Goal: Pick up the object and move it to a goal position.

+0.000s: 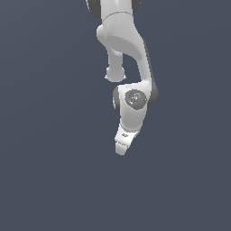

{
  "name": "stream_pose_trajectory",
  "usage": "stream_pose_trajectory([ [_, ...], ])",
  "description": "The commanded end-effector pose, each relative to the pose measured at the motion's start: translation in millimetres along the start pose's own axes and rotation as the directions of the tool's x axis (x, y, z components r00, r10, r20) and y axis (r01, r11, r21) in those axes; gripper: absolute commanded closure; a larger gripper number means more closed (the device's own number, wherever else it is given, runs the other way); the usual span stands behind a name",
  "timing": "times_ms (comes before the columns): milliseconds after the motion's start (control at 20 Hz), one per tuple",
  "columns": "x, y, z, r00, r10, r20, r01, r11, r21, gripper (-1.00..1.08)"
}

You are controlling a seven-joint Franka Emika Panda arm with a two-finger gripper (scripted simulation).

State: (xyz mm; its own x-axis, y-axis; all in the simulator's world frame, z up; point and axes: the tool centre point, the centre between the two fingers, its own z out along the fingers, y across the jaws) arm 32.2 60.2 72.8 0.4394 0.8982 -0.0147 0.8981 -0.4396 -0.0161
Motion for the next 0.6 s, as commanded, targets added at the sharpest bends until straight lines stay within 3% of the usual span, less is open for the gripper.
stream_pose_trajectory([
  [0,2.4,2.5,3.7,0.998,-0.066,-0.003,0.066,0.998,-0.005,-0.92],
  [550,8.2,8.3,12.9,0.975,-0.222,-0.01,0.222,0.975,-0.018,-0.92],
])
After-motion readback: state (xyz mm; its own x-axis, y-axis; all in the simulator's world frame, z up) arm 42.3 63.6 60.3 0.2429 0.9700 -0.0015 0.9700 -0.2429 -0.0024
